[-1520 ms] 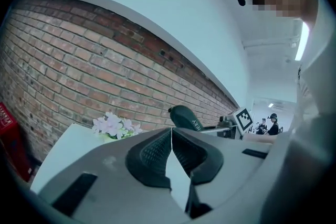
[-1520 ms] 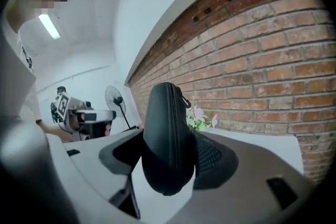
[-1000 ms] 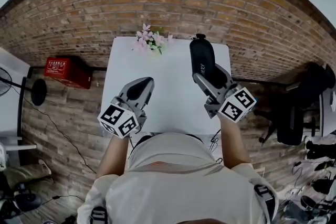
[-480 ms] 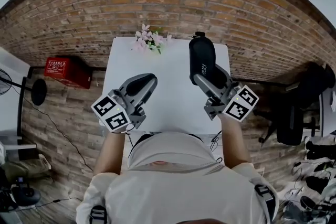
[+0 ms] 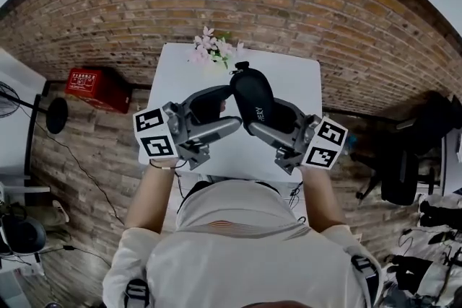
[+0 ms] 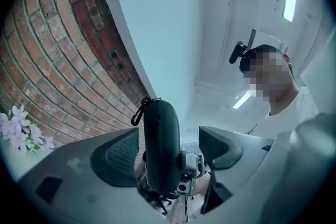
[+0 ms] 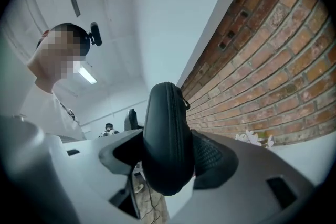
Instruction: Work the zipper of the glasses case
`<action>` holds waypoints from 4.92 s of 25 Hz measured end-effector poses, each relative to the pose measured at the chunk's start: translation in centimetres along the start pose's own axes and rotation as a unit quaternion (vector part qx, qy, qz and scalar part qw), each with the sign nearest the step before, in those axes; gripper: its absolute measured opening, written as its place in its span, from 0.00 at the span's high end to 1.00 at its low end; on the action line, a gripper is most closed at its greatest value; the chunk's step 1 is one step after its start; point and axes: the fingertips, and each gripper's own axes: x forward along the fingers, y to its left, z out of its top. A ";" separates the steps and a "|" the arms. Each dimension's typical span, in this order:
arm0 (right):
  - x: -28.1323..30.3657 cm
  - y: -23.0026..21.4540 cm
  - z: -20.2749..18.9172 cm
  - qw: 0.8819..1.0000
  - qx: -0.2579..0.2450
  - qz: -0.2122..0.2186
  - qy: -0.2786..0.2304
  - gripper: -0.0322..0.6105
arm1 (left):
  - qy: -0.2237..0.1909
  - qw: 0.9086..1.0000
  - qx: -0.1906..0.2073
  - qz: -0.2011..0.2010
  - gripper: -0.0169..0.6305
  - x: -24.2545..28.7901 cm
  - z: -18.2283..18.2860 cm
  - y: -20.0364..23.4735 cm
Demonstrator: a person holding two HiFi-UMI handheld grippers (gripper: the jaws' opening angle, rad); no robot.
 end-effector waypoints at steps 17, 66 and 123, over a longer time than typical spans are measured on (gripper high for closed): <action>2.7 3.6 -3.8 0.996 -0.002 0.055 0.063 0.44 | 0.026 0.999 -0.017 -0.017 0.45 1.6 -2.5 -1.3; 1.4 0.8 -3.0 0.960 -0.176 -0.154 0.154 0.70 | 0.414 0.693 0.488 0.332 0.57 -4.2 -10.2 10.4; 1.6 -2.0 -4.2 0.932 -0.323 -0.130 0.103 0.79 | 0.455 0.723 0.449 0.263 0.57 -3.7 -12.4 10.9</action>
